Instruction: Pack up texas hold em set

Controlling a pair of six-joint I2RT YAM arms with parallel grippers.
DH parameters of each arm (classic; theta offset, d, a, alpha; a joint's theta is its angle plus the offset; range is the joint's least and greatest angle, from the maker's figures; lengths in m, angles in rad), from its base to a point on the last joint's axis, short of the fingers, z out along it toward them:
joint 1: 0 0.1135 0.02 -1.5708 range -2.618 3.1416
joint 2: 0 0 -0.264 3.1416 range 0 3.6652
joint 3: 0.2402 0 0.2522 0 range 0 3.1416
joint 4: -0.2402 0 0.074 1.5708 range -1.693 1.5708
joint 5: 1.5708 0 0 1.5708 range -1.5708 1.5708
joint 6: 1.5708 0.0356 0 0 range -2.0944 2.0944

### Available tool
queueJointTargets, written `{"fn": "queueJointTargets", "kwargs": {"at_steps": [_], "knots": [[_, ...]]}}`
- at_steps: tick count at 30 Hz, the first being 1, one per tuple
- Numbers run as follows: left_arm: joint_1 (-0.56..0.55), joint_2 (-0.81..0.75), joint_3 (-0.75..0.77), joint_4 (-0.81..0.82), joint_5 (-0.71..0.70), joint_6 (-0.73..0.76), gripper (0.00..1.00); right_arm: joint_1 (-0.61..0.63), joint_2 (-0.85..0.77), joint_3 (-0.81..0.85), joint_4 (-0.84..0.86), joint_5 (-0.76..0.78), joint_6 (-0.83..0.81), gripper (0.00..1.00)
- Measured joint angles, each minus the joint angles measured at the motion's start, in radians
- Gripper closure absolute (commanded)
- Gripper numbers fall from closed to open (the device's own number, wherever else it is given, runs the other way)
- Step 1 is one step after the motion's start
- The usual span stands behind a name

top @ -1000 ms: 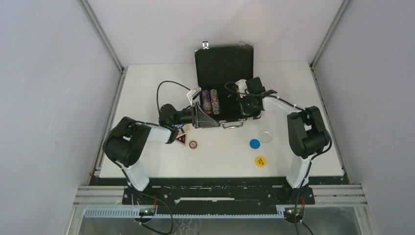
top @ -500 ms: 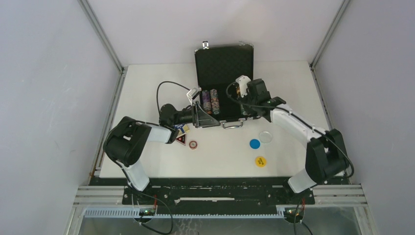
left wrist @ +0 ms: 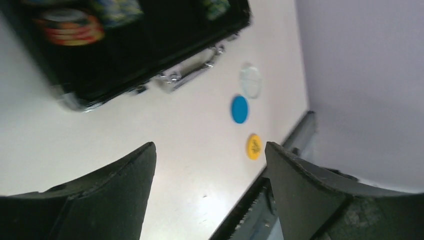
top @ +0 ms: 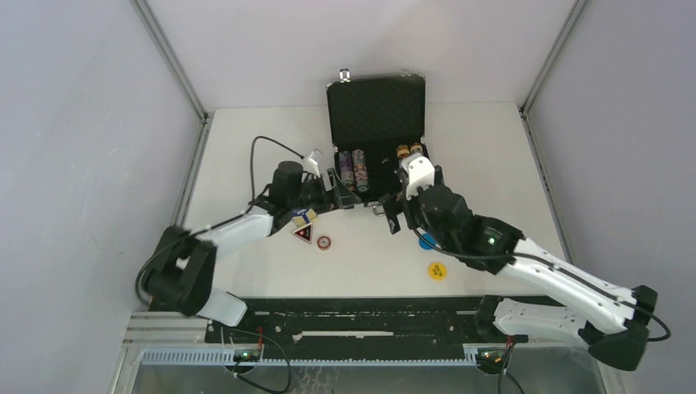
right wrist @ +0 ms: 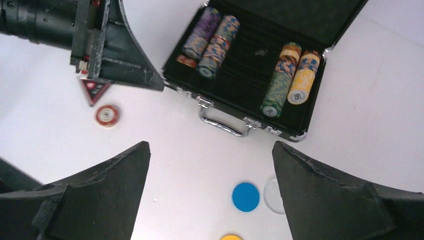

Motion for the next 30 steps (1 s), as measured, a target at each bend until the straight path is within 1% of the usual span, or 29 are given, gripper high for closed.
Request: {"fn": "queueJointTargets", "kwargs": {"at_steps": [2,3,5,7,8,9,10,11,12,14,16,17,20,22,24,28,30], "knots": [[-0.007,-0.122,0.000,-0.150,-0.141,0.077,0.15,0.072,-0.053,0.002,-0.019,0.074,0.035,0.00],[-0.017,-0.193,0.000,-0.216,-0.234,0.112,0.15,0.105,-0.061,0.009,-0.044,0.118,0.055,0.00],[-0.050,-0.326,-0.003,-0.316,-0.401,0.162,0.15,0.147,-0.048,0.045,-0.116,0.232,0.094,0.00],[-0.097,-0.486,-0.021,-0.395,-0.568,0.198,0.15,0.182,-0.007,0.081,-0.188,0.383,0.152,0.00],[-0.119,-0.579,-0.039,-0.423,-0.647,0.212,0.15,0.195,0.022,0.088,-0.230,0.476,0.213,0.06],[-0.133,-0.671,-0.060,-0.447,-0.711,0.221,0.07,0.197,0.039,0.082,-0.256,0.522,0.257,0.10],[-0.139,-0.747,-0.082,-0.461,-0.763,0.228,0.01,0.182,0.048,0.060,-0.268,0.552,0.297,0.11],[-0.140,-0.811,-0.104,-0.474,-0.810,0.236,0.00,0.163,0.047,0.029,-0.261,0.549,0.319,0.11],[-0.140,-0.876,-0.128,-0.489,-0.862,0.238,0.00,0.126,0.035,-0.010,-0.245,0.513,0.334,0.11],[-0.138,-0.964,-0.179,-0.490,-0.964,0.235,0.00,0.043,0.011,-0.088,-0.192,0.408,0.342,0.10],[-0.126,-0.974,-0.225,-0.487,-1.027,0.227,0.00,-0.027,0.000,-0.155,-0.124,0.260,0.343,0.12],[-0.111,-0.960,-0.243,-0.499,-1.043,0.221,0.00,-0.044,0.011,-0.170,-0.094,0.185,0.342,0.12],[-0.019,-0.858,-0.260,-0.547,-1.064,0.181,0.00,-0.032,0.109,-0.155,-0.001,0.026,0.325,0.12],[0.049,-0.782,-0.261,-0.559,-1.057,0.153,0.00,0.011,0.239,-0.095,0.044,-0.043,0.295,0.12],[0.108,-0.722,-0.270,-0.569,-1.042,0.121,0.00,0.066,0.389,-0.007,0.072,-0.077,0.263,0.12],[0.179,-0.695,-0.296,-0.570,-1.001,0.075,0.00,0.140,0.662,0.150,0.132,-0.146,0.230,0.13],[0.195,-0.695,-0.302,-0.570,-0.993,0.066,0.00,0.163,0.751,0.191,0.145,-0.179,0.224,0.14]]}}
